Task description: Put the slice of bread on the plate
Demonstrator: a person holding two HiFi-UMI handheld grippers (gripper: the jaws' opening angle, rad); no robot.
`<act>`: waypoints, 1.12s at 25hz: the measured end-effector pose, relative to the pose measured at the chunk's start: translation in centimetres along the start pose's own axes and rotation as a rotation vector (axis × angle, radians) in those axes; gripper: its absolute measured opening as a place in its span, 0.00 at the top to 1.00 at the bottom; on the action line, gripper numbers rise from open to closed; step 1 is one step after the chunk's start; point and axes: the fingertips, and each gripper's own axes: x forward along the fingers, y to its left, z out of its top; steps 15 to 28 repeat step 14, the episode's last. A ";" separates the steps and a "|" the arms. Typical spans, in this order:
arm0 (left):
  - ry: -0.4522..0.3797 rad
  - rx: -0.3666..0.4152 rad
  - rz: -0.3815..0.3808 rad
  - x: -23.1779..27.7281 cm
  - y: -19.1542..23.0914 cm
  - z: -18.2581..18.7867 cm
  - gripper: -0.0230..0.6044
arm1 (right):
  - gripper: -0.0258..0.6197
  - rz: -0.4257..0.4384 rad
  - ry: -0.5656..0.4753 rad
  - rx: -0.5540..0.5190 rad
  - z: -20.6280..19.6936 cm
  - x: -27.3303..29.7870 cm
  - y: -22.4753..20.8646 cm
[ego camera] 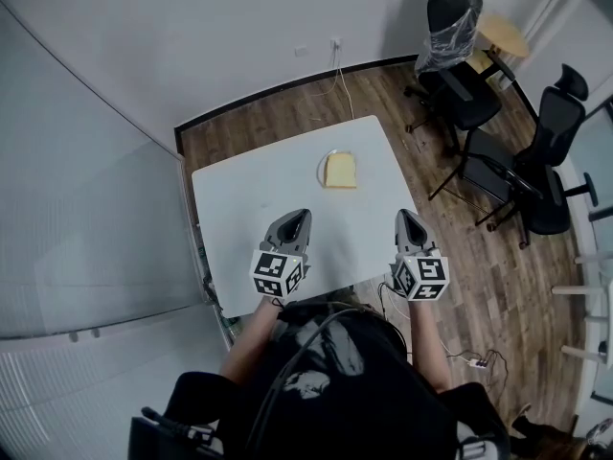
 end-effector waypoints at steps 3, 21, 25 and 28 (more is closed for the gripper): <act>-0.001 -0.003 0.003 -0.3 -0.3 0.1 0.96 | 0.95 0.012 0.003 -0.009 0.1 -0.2 0.6; -0.002 0.006 -0.013 0.1 -1.0 -0.2 0.96 | 0.95 0.034 0.005 -0.044 0.3 -0.2 1.7; -0.002 0.006 -0.013 0.1 -1.0 -0.2 0.96 | 0.95 0.034 0.005 -0.044 0.3 -0.2 1.7; -0.002 0.006 -0.013 0.1 -1.0 -0.2 0.96 | 0.95 0.034 0.005 -0.044 0.3 -0.2 1.7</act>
